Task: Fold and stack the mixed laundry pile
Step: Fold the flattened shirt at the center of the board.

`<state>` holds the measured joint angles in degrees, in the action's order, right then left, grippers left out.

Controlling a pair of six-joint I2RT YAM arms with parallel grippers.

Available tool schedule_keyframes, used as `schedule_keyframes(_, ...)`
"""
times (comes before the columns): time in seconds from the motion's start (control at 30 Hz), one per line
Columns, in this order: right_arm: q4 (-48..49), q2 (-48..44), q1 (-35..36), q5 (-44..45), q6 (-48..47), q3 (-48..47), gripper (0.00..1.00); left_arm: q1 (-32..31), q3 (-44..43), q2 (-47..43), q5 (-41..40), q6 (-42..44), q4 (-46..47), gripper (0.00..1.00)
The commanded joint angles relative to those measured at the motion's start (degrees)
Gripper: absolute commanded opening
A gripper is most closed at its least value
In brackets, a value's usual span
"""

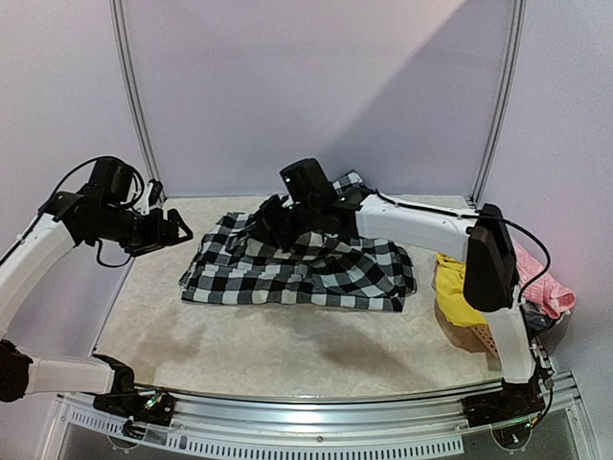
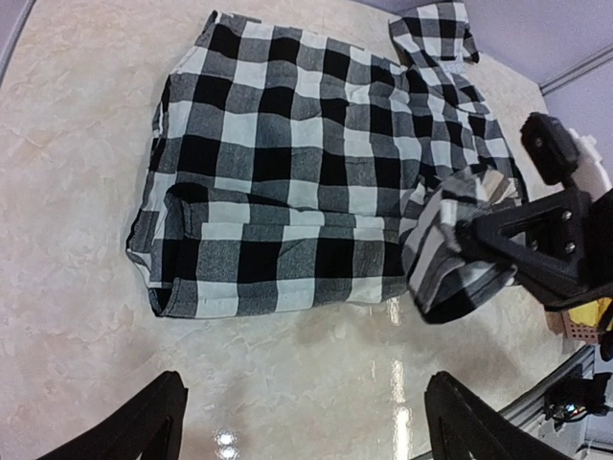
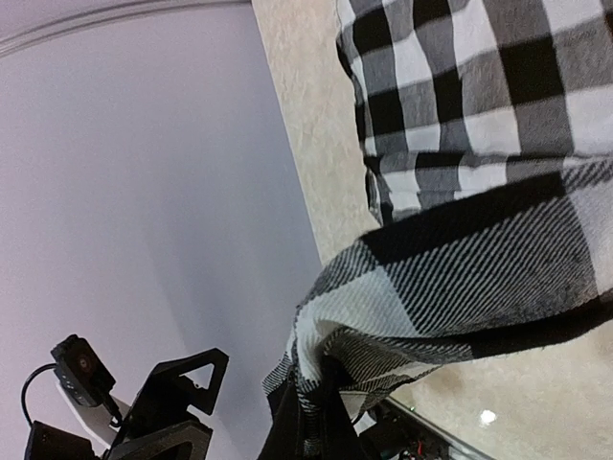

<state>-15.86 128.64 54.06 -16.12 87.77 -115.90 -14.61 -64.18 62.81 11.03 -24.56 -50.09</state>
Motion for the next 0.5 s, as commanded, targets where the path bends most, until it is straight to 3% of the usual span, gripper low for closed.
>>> schedule_keyframes(0.0, 8.45, 6.38, 2.08, -0.94, 13.54, -1.53, 0.00, 0.06, 1.13, -1.44, -1.28, 1.55, -3.57, 0.88)
schedule_keyframes(0.23, 11.69, 12.29, 2.87, 5.93, 14.44, -5.62, 0.00, 0.35, 2.15, -2.36, -1.15, 1.33, -3.99, 0.88)
schedule_keyframes(0.3, 13.20, 13.78, 3.03, 5.71, 14.80, -5.62, 0.04, 0.44, 2.86, -2.38, -0.97, 1.19, -4.39, 0.88)
schedule_keyframes(0.47, 15.33, 15.43, 3.29, 1.69, 15.25, -6.53, 0.48, 0.75, 5.95, -3.77, 1.19, -1.39, -4.46, 0.88)
